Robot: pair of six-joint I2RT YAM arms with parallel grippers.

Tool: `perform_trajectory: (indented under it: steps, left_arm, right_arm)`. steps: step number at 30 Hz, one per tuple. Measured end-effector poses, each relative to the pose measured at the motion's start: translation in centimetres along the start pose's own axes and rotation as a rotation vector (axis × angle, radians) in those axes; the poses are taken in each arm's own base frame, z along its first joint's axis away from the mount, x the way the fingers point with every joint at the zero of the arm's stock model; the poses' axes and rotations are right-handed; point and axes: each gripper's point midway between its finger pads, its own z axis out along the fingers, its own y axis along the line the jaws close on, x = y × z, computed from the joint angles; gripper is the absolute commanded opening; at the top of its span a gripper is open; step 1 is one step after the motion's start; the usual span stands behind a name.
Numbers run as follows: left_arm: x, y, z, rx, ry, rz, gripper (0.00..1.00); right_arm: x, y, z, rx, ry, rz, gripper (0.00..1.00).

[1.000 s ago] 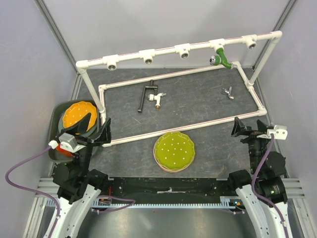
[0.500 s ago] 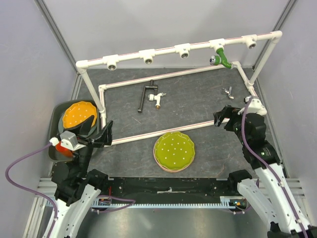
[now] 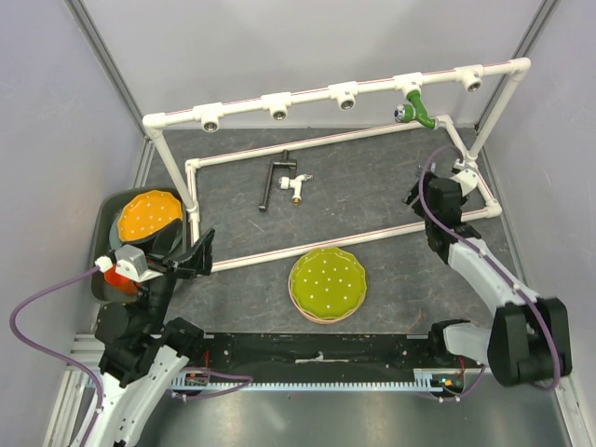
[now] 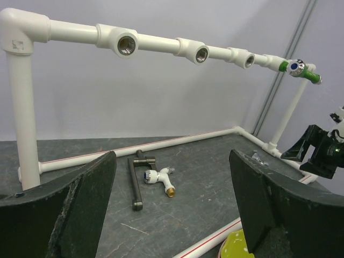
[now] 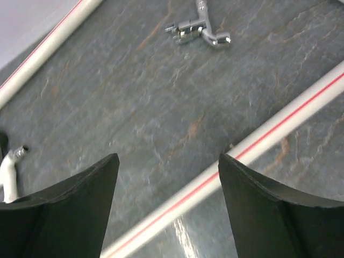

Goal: Install the water faucets

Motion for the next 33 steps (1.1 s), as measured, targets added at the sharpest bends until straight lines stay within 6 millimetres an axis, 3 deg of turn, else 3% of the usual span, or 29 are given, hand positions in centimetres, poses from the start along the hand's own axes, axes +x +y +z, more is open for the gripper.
perform_trajectory:
  steps: [6, 14, 23, 33]
  left_arm:
    - [-0.1, 0.3, -0.1, -0.018, 0.007, 0.008, 0.91]
    - [-0.1, 0.6, -0.2, -0.034, 0.009, 0.016, 0.90]
    - [-0.1, 0.8, -0.2, -0.039, 0.008, 0.029, 0.89]
    - [-0.2, 0.9, -0.2, -0.041, 0.007, 0.038, 0.89]
  right_arm:
    - [-0.1, -1.1, 6.0, 0.076, -0.067, 0.056, 0.66]
    - [-0.9, -1.3, 12.5, 0.059, -0.104, 0.174, 0.63]
    - [-1.7, -0.2, 16.6, -0.004, -0.105, 0.250, 0.59]
    - [-3.9, -0.3, 19.1, 0.062, -0.113, 0.215, 0.58]
